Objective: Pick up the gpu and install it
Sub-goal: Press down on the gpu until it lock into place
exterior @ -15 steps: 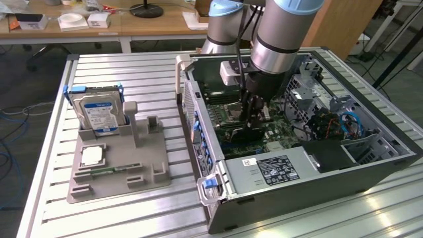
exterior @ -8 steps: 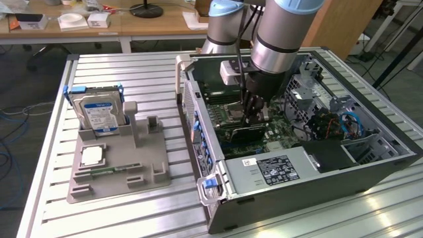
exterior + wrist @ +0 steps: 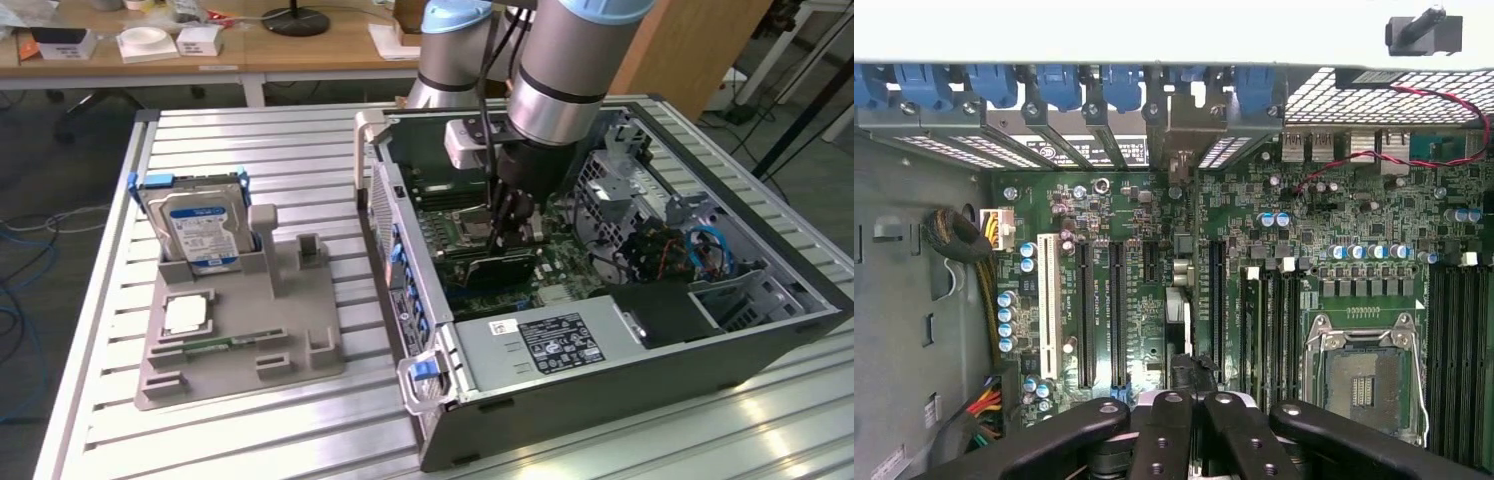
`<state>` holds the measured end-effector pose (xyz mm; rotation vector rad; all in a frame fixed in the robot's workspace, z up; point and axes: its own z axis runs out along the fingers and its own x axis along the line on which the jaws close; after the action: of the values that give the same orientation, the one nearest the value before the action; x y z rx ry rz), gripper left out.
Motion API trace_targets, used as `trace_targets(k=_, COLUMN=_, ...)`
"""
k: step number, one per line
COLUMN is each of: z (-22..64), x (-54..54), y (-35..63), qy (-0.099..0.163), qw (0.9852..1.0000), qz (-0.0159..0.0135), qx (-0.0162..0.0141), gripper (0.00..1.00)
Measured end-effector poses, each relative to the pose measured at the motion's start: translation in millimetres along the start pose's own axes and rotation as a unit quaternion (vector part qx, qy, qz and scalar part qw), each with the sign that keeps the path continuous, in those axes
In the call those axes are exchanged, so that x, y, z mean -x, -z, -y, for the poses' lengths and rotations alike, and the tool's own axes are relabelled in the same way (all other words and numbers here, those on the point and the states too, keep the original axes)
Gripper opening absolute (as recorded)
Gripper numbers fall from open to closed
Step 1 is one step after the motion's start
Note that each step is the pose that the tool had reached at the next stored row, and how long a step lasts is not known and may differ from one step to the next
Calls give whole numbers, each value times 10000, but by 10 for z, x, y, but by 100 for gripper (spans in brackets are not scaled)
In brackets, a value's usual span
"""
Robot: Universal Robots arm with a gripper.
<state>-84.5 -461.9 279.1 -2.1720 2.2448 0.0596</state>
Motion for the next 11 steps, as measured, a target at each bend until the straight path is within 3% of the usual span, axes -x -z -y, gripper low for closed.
trace_targets(k=8, z=-1, x=0, y=-2, qy=0, qw=10000, qz=-1, qx=-1, gripper=11)
trace_targets(k=11, z=-19, x=-2, y=-25, qy=1, qw=10000, qz=0, qx=-16, gripper=11)
